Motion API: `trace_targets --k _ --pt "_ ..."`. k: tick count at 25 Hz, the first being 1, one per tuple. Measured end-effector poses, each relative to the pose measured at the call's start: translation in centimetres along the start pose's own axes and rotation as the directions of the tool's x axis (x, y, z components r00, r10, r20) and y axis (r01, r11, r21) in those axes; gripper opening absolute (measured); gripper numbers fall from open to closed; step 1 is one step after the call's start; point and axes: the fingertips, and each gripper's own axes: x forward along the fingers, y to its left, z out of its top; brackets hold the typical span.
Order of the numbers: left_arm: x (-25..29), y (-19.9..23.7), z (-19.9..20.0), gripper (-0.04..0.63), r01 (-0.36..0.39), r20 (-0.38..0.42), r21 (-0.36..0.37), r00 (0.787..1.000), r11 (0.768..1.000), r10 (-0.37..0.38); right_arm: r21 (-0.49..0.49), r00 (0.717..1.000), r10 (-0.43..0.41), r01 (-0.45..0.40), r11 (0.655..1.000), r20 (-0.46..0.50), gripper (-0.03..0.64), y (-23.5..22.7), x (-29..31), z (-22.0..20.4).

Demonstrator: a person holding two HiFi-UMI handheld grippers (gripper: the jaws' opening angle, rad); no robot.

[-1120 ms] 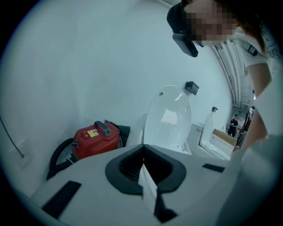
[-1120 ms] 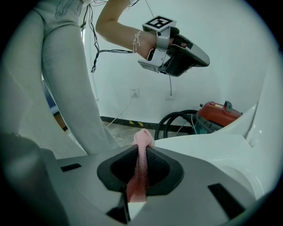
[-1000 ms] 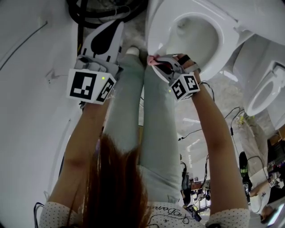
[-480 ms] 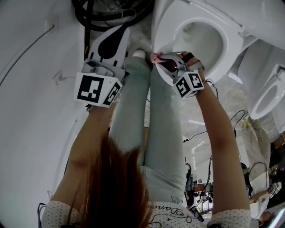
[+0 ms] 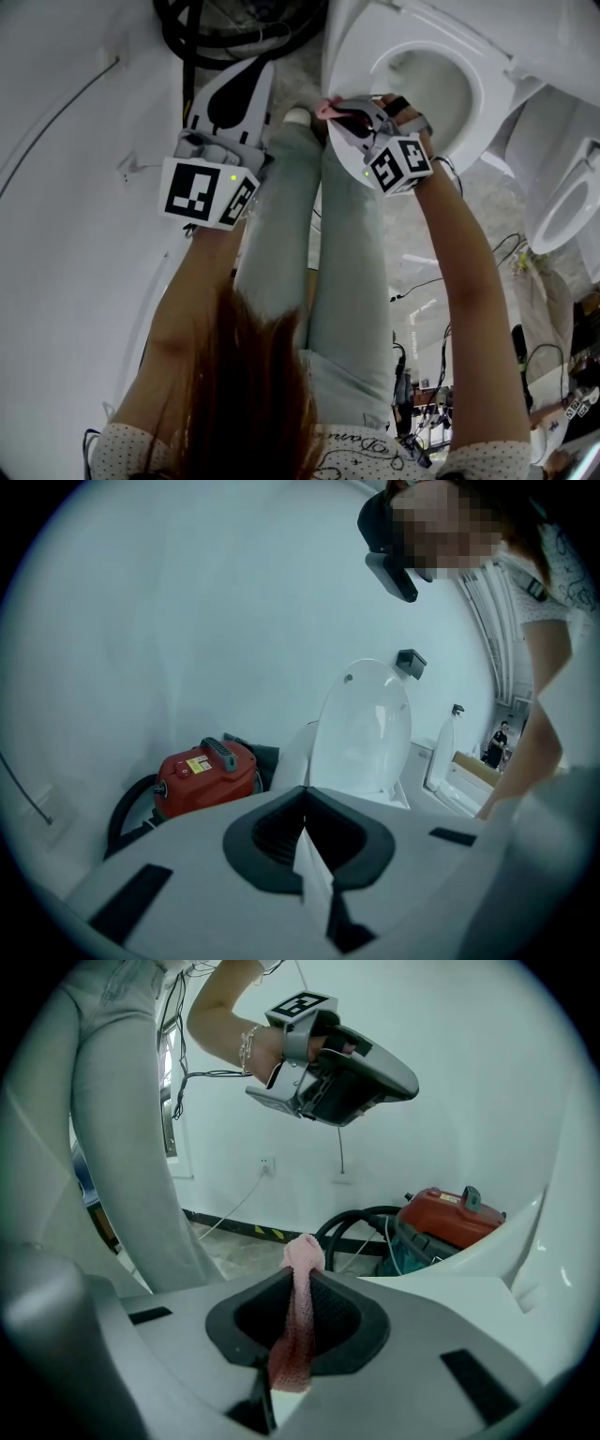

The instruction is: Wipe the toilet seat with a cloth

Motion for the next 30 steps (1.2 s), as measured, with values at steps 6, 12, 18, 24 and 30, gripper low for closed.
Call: trace_targets --k 6,12,18,24,30 --pt "0.4 -0.2 0.0 0.005 0.002 -0.003 -0.007 1.0 1.0 -0.002 0.018 0.999 -0.033 0.032 0.999 0.015 0.052 -1.7 0.2 0.1" --pt "0.6 -0.6 -0.2 0.005 0.005 -0.002 -0.013 1.0 1.0 -0.005 0.049 0.996 -0.091 0.09 0.995 0.023 0.052 -4.1 0.2 0.2" --pt "1.0 -0.6 -0.3 0.005 0.007 -0.007 -0.013 1.0 1.0 -0.007 0.057 0.992 -0.118 0.116 0.992 0.037 0.052 -5.6 0.1 0.2" --pt "1.5 -0.8 -0.3 0.005 0.008 -0.013 -0.011 1.0 1.0 -0.008 0.078 0.987 -0.156 0.152 0.985 0.042 0.052 -7.1 -0.3 -0.1" --pt "1.5 -0.8 -0.3 0.005 0.007 -0.012 -0.01 1.0 1.0 -0.007 0.095 0.981 -0.192 0.187 0.978 0.039 0.052 -8.5 -0.5 -0.3"
